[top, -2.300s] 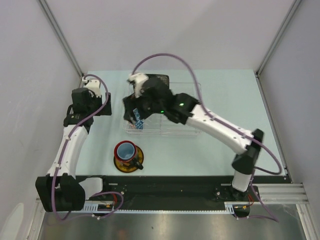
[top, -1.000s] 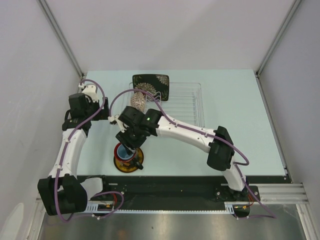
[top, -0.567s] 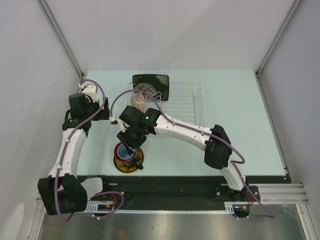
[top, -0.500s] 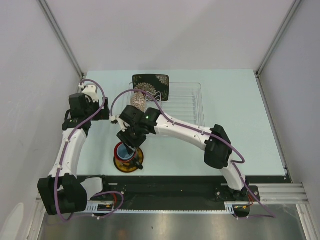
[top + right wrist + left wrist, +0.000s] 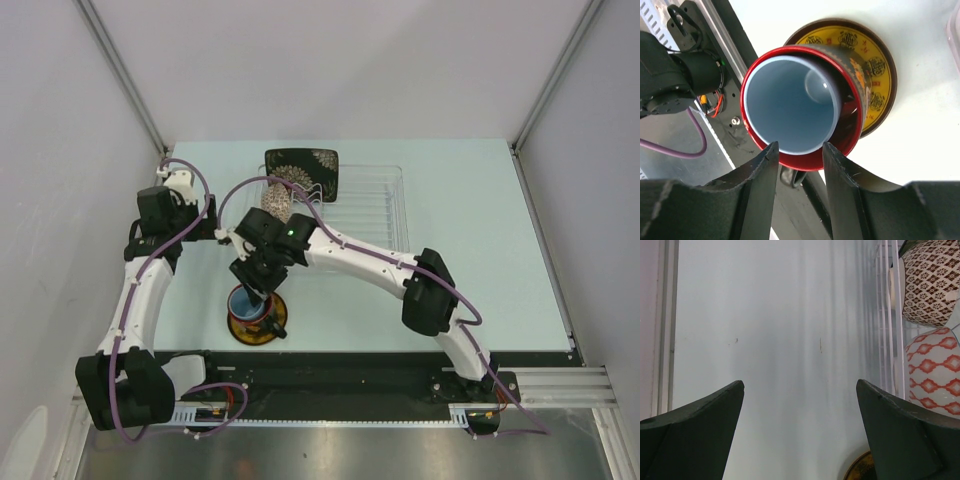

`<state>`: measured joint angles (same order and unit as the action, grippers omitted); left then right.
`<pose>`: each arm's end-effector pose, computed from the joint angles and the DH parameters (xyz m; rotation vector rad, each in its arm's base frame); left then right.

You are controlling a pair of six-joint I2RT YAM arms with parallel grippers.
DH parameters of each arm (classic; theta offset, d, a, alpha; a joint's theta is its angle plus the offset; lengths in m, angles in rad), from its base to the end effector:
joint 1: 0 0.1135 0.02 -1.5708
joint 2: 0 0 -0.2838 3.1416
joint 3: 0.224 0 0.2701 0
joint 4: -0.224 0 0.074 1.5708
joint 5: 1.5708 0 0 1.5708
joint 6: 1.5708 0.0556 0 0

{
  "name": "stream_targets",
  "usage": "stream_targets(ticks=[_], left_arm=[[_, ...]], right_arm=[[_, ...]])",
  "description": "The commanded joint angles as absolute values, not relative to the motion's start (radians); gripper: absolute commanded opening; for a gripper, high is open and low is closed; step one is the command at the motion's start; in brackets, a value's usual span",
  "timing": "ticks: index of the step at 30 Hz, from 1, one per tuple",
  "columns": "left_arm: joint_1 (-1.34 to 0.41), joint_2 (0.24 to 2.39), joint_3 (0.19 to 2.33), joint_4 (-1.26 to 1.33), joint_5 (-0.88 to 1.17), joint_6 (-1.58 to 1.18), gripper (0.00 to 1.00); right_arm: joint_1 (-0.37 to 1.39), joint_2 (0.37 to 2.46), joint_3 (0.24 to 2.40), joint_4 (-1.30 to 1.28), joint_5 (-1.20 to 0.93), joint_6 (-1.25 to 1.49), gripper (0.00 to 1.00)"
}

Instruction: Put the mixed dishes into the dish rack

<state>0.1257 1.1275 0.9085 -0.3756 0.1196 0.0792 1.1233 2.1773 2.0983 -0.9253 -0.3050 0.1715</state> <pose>0.2741 0.0279 0.2988 0.0184 2.1605 -0.0114 0.2088 0.4735 0.2785 -1.3710 2.3912 0.8210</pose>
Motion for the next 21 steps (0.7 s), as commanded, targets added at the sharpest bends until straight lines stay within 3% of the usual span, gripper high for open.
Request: stream_targets(ticks=[1, 12, 21], left_arm=[[0.138, 1.114, 0.917, -0.339, 0.135, 0.069, 1.00], [0.143, 1.115, 0.913, -0.334, 0.140, 0.071, 1.00], [0.143, 1.114, 0.920, -0.337, 0.141, 0.069, 1.00]], right_arm=[[1.121, 2.224, 2.172, -0.934, -0.322, 0.160, 0.44], [1.114, 2.200, 2.123, -0.948, -0.245, 0.141, 0.44], [1.135, 2.259, 2.167, -0.969, -0.198, 0.121, 0.37]])
